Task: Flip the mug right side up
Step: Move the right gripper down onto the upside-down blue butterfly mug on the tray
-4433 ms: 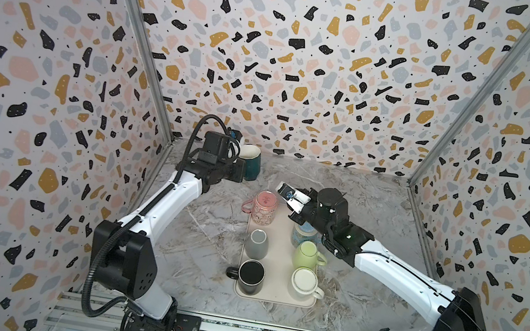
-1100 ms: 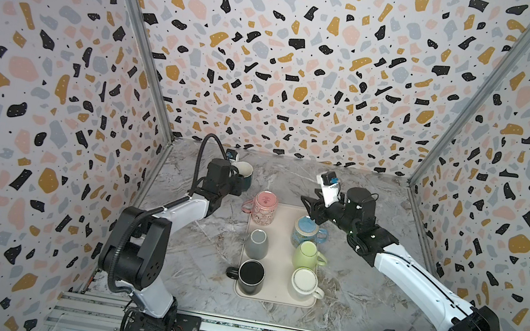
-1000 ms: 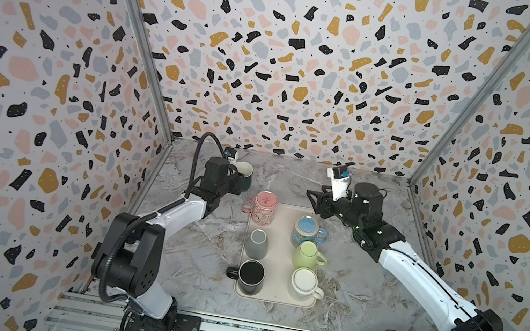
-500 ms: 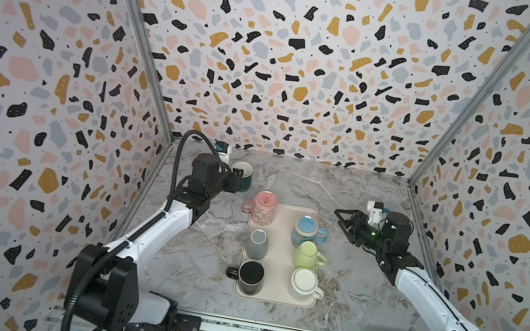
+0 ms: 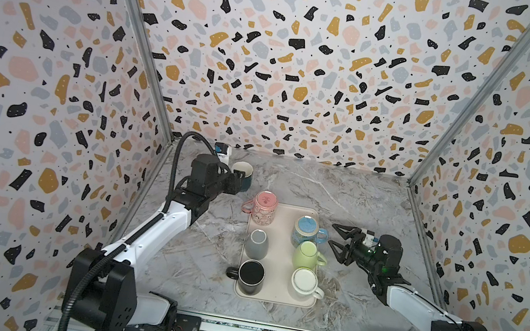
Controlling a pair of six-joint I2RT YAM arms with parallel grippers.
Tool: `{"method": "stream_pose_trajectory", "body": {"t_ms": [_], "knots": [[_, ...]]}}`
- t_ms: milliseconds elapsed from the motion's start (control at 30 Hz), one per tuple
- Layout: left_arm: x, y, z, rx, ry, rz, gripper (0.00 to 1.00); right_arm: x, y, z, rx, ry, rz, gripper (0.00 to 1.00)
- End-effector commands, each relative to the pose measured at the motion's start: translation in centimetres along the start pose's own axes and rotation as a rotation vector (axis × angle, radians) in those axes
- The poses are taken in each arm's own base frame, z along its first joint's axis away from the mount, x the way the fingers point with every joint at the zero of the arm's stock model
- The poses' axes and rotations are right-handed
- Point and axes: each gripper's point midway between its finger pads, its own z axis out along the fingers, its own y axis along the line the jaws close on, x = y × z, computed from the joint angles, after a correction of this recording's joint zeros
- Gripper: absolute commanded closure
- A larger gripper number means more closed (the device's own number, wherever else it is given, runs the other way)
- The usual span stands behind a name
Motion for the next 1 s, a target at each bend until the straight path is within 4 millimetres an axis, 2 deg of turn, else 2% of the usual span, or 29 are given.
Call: {"method": "stream_pose_trajectory", "body": {"t_ms": [0,167,400,533,733,967], "knots": [[-1.7,-0.6,-0.6,0.022,-0.037,-0.001,0.42,0.1,2.2,0.1,-0.08,0.011,0.024,0.27],[-1.7,-0.6,-0.4,0.02,-0.035,-0.001,0.42,-0.5,1.8,0.7,-0.082,0.005,0.062,0.24],[-1.6,-0.5,0.0,0.021,-0.022,-0.003,0.41,0.3,1.3,2.7,-0.1,0.08,0.133,0.22],[-1.5,-0.5,0.1,0.018,-0.017,-0.002,0.41,0.0,0.7,3.4,-0.1,0.072,0.16,0.22],[-1.3,-0.2,0.0,0.001,-0.005,0.007,0.41,-1.4,-0.6,3.7,-0.093,0.007,0.209,0.34],[-1.1,0.1,-0.2,-0.017,0.004,0.018,0.41,-2.5,-1.2,4.7,-0.115,-0.009,0.254,0.4]]}}
